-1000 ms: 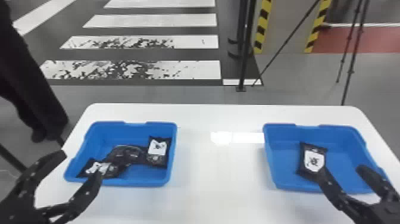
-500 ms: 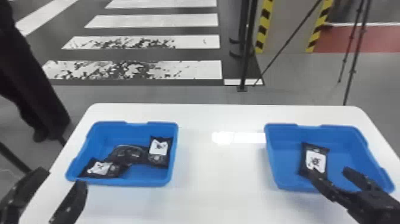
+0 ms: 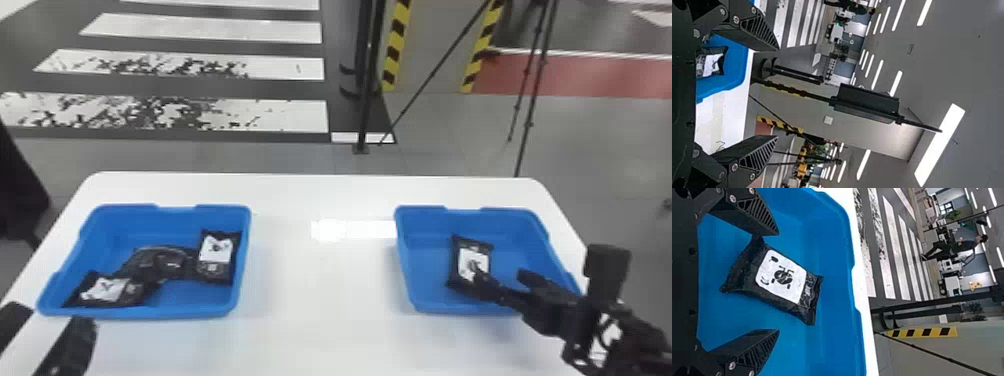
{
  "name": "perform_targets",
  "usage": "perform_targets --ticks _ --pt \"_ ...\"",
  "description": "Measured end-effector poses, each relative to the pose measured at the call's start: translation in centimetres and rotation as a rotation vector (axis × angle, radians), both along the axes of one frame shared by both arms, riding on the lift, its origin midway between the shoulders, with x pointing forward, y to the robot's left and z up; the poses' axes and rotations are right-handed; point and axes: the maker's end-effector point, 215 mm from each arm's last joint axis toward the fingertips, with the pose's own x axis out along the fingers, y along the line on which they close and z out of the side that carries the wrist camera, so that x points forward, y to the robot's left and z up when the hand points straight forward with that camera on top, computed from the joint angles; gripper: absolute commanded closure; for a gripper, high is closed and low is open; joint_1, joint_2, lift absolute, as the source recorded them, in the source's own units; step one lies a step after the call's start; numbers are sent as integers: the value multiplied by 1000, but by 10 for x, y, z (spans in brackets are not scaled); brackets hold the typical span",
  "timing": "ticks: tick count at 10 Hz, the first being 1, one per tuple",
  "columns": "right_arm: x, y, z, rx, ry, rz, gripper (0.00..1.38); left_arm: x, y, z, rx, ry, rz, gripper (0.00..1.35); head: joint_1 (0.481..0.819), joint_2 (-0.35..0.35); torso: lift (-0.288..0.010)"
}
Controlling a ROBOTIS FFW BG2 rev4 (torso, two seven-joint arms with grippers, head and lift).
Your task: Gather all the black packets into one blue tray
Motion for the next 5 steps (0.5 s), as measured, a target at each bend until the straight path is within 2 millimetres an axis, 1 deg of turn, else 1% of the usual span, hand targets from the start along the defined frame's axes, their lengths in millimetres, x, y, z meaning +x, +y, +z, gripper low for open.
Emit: perform_targets --ticks 3,4,5 --pt "25 29 -10 35 27 51 142 8 -16 -7 -75 -3 -38 259 695 -64 -110" --pt "30 34 -15 46 37 59 151 11 -21 -8 -90 -6 -50 262 695 -62 -110" --pt "32 36 -18 51 46 64 223 13 -24 -9 -100 -10 -61 271 695 -62 -110"
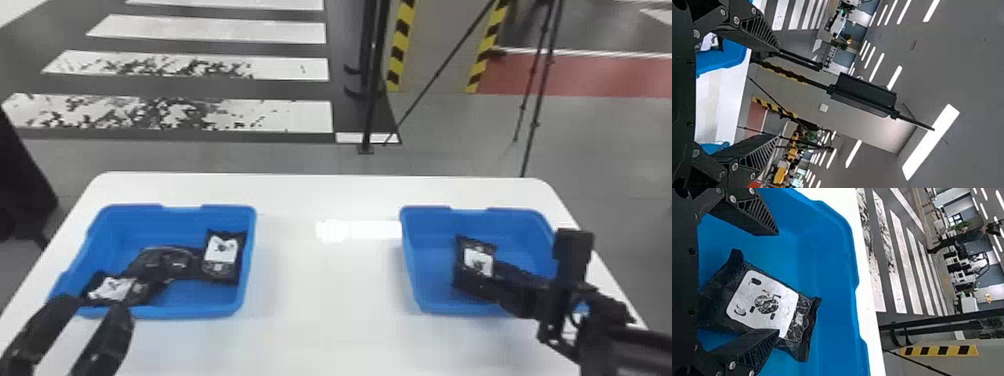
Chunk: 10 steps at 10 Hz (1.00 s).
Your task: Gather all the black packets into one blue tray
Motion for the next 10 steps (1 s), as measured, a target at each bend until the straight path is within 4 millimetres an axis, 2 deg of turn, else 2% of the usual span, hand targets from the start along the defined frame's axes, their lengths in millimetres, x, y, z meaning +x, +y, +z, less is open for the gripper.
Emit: perform_targets --ticks 1,2,3,4,6,7,8,10 --pt "-1 1 -3 5 12 3 532 1 -2 -1 -6 -2 -7 272 695 -64 -110" --pt "-3 2 -8 10 30 6 769 3 -2 -3 -9 -2 -12 280 695 -64 -110" --pt "-7 2 -14 11 53 8 737 4 -2 -5 -10 -2 -15 283 695 -63 -110" --pt "-11 4 -19 7 79 13 590 5 -3 -6 -11 -3 -20 286 695 -63 -110" --pt "-15 3 -26 -18 112 18 932 8 -6 -8 -19 -4 -31 292 695 -64 -110" --pt "-16 1 -29 -32 135 18 1035 8 -7 -9 -23 -3 -35 295 695 -70 -110" --pt "-18 -1 -32 -51 158 24 1325 9 -8 -10 -27 -3 -39 298 695 -74 -110" --pt "-13 -10 -26 -119 166 29 1299 11 -9 -12 -32 -3 -46 300 695 -85 -110"
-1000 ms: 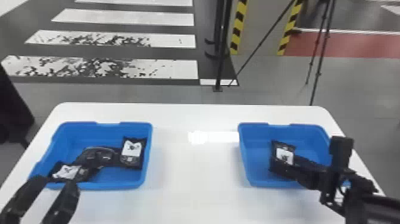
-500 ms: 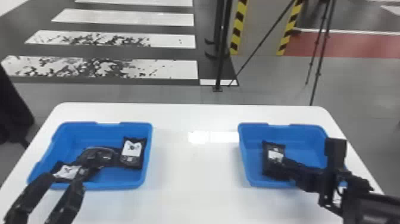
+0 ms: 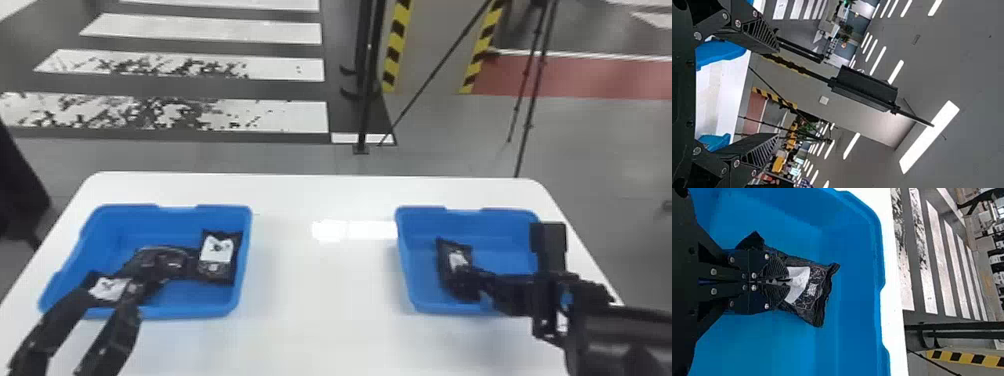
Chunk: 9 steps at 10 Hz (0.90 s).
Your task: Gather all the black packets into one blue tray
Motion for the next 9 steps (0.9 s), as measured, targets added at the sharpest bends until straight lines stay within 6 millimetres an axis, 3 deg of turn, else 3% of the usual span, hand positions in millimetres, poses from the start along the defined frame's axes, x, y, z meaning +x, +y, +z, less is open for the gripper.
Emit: perform_targets --ticks 2,3,6,7,9 --pt "5 -6 18 -41 -40 5 1299 3 -1 2 -2 -11 -6 298 695 -97 -110" --pt "7 -7 36 -57 -85 10 1299 6 -2 7 -2 -29 -14 297 695 -99 -110" --pt "10 5 129 -125 -281 53 1299 22 -24 20 -45 -58 -109 294 695 -110 -110" --pt "7 25 161 -131 -346 89 1299 30 -38 22 -66 -50 -178 294 695 -105 -110" --pt "-7 89 206 -83 -442 204 1299 50 -63 29 -84 -34 -304 298 695 -68 -110"
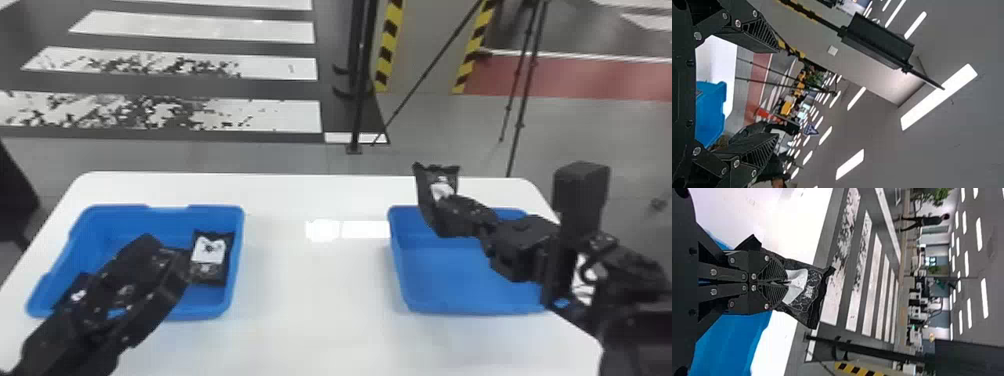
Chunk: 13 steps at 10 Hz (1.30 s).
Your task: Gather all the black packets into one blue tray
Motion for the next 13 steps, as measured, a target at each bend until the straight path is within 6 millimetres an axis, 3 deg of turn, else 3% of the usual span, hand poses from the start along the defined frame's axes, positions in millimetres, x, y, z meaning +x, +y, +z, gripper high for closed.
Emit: perform_targets --ticks 2,4,7,10,11,12,13 --pt "-19 66 30 30 -53 139 1299 21 -22 11 -10 11 -106 298 695 1 -110" --pt "-36 114 48 57 -81 250 1299 43 -39 28 -35 -14 -157 298 695 39 -110" --pt "-59 168 64 70 -108 393 1299 70 -92 49 -201 -14 -291 314 695 53 -110" --pt "-76 201 75 87 -124 477 1299 79 -140 45 -278 24 -397 357 695 31 -110" --pt "-80 208 77 90 -129 499 1299 84 -146 42 -288 28 -398 498 695 33 -110" --pt "-84 215 79 94 -132 516 1299 88 -147 41 -301 22 -391 838 695 37 -110" --pt "-86 220 78 97 -130 527 1299 91 -148 45 -311 6 -384 1056 695 44 -110"
